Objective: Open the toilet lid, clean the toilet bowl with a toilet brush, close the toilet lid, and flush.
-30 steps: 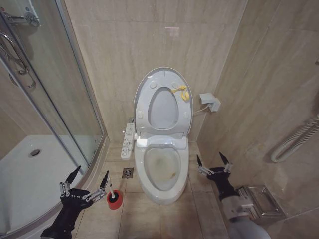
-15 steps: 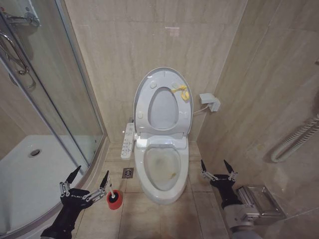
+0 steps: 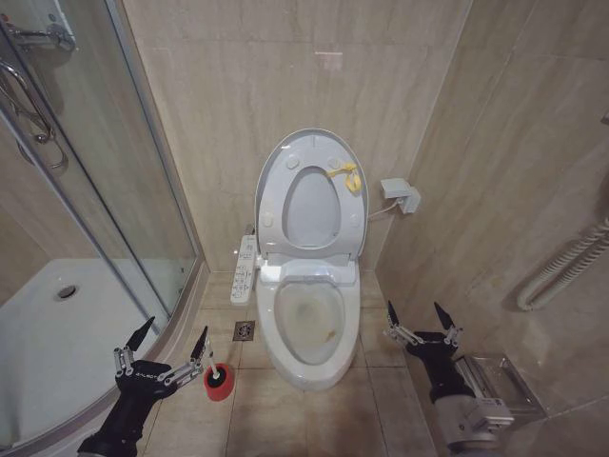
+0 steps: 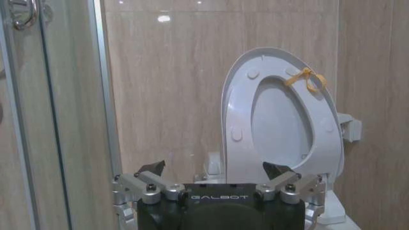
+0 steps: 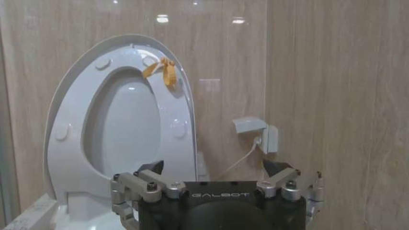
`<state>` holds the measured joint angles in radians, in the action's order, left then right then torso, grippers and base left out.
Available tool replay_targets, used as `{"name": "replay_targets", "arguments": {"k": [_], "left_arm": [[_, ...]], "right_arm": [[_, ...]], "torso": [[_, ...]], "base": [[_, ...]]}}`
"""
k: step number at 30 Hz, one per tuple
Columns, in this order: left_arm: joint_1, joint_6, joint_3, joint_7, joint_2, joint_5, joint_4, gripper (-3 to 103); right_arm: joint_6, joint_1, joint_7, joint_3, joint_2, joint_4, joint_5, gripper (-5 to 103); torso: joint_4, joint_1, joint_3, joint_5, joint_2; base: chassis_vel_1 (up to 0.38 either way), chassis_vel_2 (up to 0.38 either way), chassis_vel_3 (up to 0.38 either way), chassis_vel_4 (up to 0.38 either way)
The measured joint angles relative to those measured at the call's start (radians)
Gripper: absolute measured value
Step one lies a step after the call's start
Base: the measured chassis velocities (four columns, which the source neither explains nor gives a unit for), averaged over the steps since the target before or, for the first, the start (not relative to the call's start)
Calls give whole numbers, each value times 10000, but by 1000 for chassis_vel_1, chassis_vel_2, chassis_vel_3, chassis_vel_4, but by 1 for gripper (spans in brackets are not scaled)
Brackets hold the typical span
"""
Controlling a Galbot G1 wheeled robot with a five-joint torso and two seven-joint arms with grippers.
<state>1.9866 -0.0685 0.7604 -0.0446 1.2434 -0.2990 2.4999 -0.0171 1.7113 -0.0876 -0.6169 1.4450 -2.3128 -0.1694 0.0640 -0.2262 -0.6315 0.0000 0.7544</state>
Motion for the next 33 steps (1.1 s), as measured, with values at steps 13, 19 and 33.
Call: {"name": "replay_targets", "arguments": {"k": [13, 19, 33], "left_arm": [[0, 0, 0, 0, 0, 0, 0, 100], [0, 0, 0, 0, 0, 0, 1, 100], [0, 0, 0, 0, 0, 0, 0, 100]], "right_arm": [[160, 208, -49, 1, -49, -400, -62, 100], [163, 208, -54, -3, -50, -396, -62, 100], [163, 202, -55, -5, -52, -378, -60, 100]], "torso": [[1, 0, 0, 0, 0], [1, 0, 0, 0, 0], [0, 0, 0, 0, 0]], "base": [[0, 0, 0, 0], [0, 0, 0, 0], [0, 0, 0, 0]]}}
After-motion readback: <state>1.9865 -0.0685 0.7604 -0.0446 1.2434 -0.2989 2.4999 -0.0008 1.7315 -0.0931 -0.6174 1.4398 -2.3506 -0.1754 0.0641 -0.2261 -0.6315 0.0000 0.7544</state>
